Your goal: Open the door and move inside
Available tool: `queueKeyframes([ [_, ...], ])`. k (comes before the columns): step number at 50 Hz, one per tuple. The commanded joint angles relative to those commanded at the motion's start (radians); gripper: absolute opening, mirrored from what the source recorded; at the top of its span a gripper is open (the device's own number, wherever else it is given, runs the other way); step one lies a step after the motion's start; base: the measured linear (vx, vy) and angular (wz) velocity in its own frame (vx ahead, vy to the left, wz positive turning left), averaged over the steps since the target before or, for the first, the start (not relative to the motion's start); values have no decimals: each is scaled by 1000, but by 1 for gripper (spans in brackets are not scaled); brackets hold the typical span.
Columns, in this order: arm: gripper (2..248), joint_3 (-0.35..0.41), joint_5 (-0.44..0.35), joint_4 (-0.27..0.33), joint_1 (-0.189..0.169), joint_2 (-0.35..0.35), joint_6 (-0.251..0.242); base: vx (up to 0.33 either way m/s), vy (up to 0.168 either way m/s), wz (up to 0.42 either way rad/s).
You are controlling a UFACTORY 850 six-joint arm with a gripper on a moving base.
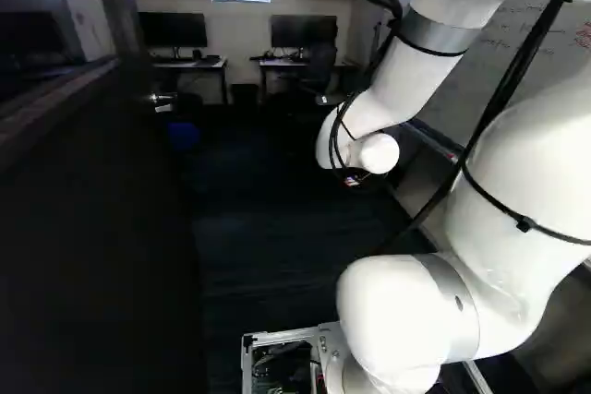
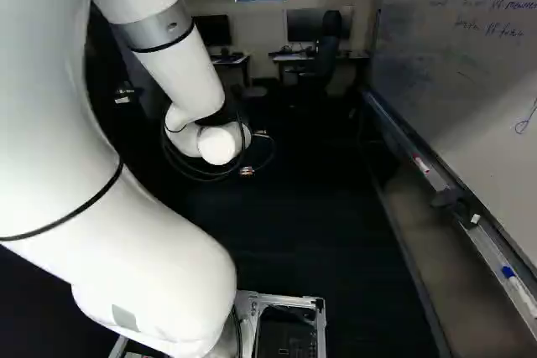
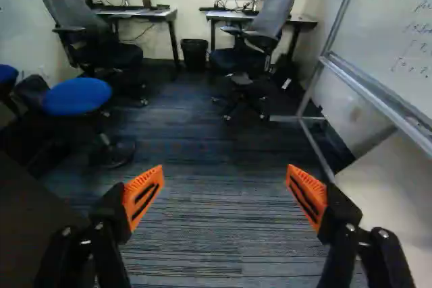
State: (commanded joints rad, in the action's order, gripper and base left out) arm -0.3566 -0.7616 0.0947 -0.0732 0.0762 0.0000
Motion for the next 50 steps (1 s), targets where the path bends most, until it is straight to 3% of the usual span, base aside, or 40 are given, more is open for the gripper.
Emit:
queueKeyframes([
  [50,247,0,0,0,0,0,0,200,1,-12],
])
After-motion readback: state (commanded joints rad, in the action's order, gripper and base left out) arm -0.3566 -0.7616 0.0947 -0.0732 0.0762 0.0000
